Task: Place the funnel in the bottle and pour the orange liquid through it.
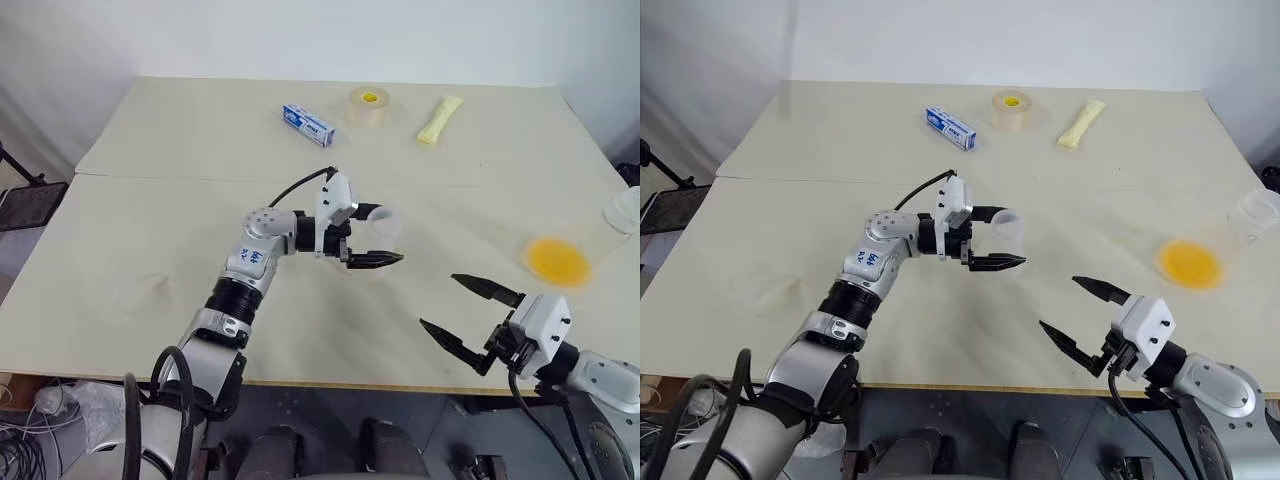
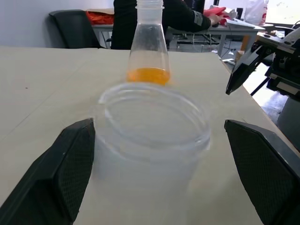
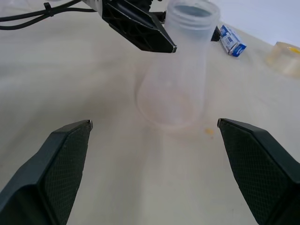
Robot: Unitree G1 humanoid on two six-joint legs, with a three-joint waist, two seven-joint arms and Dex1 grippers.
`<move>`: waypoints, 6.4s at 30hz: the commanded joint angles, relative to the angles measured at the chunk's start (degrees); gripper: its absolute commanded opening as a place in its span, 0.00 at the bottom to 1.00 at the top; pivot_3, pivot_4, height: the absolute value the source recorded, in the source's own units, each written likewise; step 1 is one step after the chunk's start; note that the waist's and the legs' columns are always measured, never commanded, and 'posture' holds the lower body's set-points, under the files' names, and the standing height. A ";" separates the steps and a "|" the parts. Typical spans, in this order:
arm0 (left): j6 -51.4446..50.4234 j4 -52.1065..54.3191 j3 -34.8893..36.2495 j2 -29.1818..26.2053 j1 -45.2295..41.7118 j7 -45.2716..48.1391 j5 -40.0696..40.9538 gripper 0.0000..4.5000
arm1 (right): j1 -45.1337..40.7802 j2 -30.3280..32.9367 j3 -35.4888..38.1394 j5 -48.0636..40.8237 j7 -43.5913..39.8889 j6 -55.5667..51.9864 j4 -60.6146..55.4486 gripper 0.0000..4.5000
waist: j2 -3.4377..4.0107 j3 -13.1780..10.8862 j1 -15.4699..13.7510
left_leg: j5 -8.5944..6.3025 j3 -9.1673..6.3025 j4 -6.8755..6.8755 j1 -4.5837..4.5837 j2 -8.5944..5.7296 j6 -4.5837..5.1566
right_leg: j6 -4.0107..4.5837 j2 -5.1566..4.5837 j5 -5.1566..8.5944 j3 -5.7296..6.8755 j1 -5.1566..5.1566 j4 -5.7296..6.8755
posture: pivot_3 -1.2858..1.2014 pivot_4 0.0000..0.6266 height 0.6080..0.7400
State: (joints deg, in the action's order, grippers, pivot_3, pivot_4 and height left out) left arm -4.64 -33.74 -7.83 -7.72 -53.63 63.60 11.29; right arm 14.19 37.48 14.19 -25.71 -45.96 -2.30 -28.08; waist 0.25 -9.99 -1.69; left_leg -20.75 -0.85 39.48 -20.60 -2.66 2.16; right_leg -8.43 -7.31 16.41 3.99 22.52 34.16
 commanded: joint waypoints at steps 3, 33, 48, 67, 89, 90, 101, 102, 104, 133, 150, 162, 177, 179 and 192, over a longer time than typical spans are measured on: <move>-2.11 3.60 0.93 -1.01 0.48 -0.88 1.25 1.00 | -0.03 -0.29 1.57 -0.17 0.18 0.99 -1.21 1.00 | 0.00 0.00 -0.01 | 0.00 0.00 0.02 0.00 0.00 0.00 | 0.00 0.00 0.00 0.00 0.00 0.01 | 0.52 0.24 1.00; 1.87 1.17 2.12 -4.67 0.23 -3.93 0.29 1.00 | 2.56 -0.35 2.23 0.15 1.26 0.93 -3.23 1.00 | 0.00 0.00 0.10 | 0.00 -0.02 0.17 -0.03 0.00 0.00 | 0.00 0.00 0.00 0.00 0.01 0.15 | 0.52 0.24 1.00; -8.79 13.03 7.27 -18.09 6.13 -2.81 4.08 1.00 | -2.25 0.92 0.96 -1.23 -2.31 0.06 0.97 1.00 | 0.02 0.01 0.76 | -0.01 -0.06 0.21 -0.03 -0.01 -0.02 | 0.00 -0.02 0.00 -0.02 0.07 0.32 | 0.52 0.24 1.00; -21.51 56.35 44.85 -28.58 61.33 -14.95 20.65 1.00 | -15.26 4.32 -5.29 -7.89 -20.79 -4.96 12.03 1.00 | 0.02 0.01 0.32 | -0.13 -0.30 0.22 0.04 0.14 -0.15 | 0.12 -0.37 0.06 -0.47 -0.05 0.16 | 0.52 0.24 1.00; -17.22 52.67 50.56 -22.15 74.18 -26.39 20.90 1.00 | -25.49 0.67 -11.42 -4.37 -24.52 -3.55 20.73 1.00 | 0.03 0.01 0.39 | -0.24 -0.21 0.15 0.08 0.31 -0.24 | 0.30 -0.30 0.16 -0.47 -0.05 -0.17 | 0.52 0.24 1.00; -17.17 51.42 49.45 -22.84 72.95 -26.41 20.32 1.00 | -25.38 0.55 -11.41 -4.31 -24.26 -3.54 20.47 1.00 | 0.03 0.01 0.34 | -0.24 -0.22 0.15 0.08 0.31 -0.24 | 0.31 -0.30 0.16 -0.47 -0.04 -0.15 | 0.52 0.24 1.00; -13.59 41.00 40.36 -27.80 65.91 -22.82 15.40 0.91 | -22.43 1.59 -9.26 -4.00 -22.66 -3.30 18.03 1.00 | 0.03 0.01 1.00 | -0.27 -0.19 0.03 0.09 0.32 -0.28 | 0.30 -0.25 0.16 -0.43 0.06 0.14 | 0.52 0.24 1.00; -13.93 40.88 40.39 -27.78 65.65 -23.11 15.50 0.87 | -22.26 1.64 -9.08 -3.98 -22.55 -3.24 17.97 1.00 | 0.03 0.01 1.02 | -0.27 -0.20 0.03 0.09 0.32 -0.28 | 0.30 -0.25 0.16 -0.43 0.06 0.14 | 0.52 0.24 1.00; -14.62 40.19 40.48 -28.40 64.97 -22.96 15.71 0.73 | -21.60 1.75 -8.71 -3.93 -22.15 -3.20 17.47 1.00 | 0.03 0.01 1.07 | -0.27 -0.19 0.03 0.09 0.32 -0.28 | 0.30 -0.26 0.16 -0.44 0.05 0.14 | 0.52 0.24 1.00; -13.26 23.52 17.61 -37.89 17.03 -3.84 13.71 0.01 | -19.93 2.36 -2.35 -2.66 -14.14 -1.92 12.35 1.00 | 0.05 -0.01 1.19 | -0.24 -0.15 0.06 0.09 0.18 -0.23 | 0.27 -0.04 0.14 0.19 0.10 0.34 | 0.52 0.24 1.00; 17.98 -18.52 5.54 -19.09 -19.95 21.49 3.70 0.01 | -11.09 1.34 2.50 -5.03 -6.59 -3.96 1.90 1.00 | -0.12 -0.11 0.12 | -0.17 -0.15 0.56 -0.53 0.06 -0.07 | 0.07 -0.04 0.04 0.56 0.30 0.40 | 0.52 0.24 1.00; 29.55 -30.36 3.04 -13.19 -28.34 27.53 -2.33 0.01 | -5.67 -0.65 4.28 -7.18 -0.98 -5.38 -4.71 1.00 | -0.16 -0.13 0.19 | -0.14 -0.13 0.56 -0.55 0.00 0.05 | 0.01 -0.09 0.01 0.57 0.30 0.40 | 0.52 0.24 1.00; 39.30 -36.32 -1.13 -10.97 -32.99 28.09 -10.20 0.01 | -5.13 -1.27 5.19 -7.79 2.39 -5.89 -7.13 1.00 | -0.21 -0.16 0.13 | -0.12 -0.13 0.58 -0.58 -0.07 0.13 | -0.03 -0.12 -0.02 0.55 0.30 0.40 | 0.52 0.24 1.00; 40.36 -36.84 -1.50 -10.86 -33.46 28.01 -11.07 0.01 | -4.97 -1.40 5.24 -7.67 2.47 -5.74 -7.18 1.00 | -0.24 -0.18 0.05 | -0.12 -0.14 0.59 -0.59 -0.08 0.14 | -0.03 -0.13 -0.02 0.55 0.30 0.40 | 0.52 0.24 1.00; 42.14 -38.57 -5.23 -9.51 -36.34 26.29 -17.74 0.01 | -4.47 -1.55 5.35 -6.83 2.95 -5.07 -6.88 1.00 | -0.26 -0.19 0.13 | -0.13 -0.13 0.59 -0.59 -0.11 0.20 | -0.06 -0.15 -0.03 0.54 0.30 0.40 | 0.52 0.24 1.00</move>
State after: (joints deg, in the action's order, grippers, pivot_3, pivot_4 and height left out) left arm 36.85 -72.48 -12.39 -17.61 -88.27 86.03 -5.36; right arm 9.66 36.17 18.02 -32.62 -43.38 -8.71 -33.35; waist -0.01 -10.18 -1.57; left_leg -20.88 -0.98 40.08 -21.19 -2.77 2.37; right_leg -8.50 -7.47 16.38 4.54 22.82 34.56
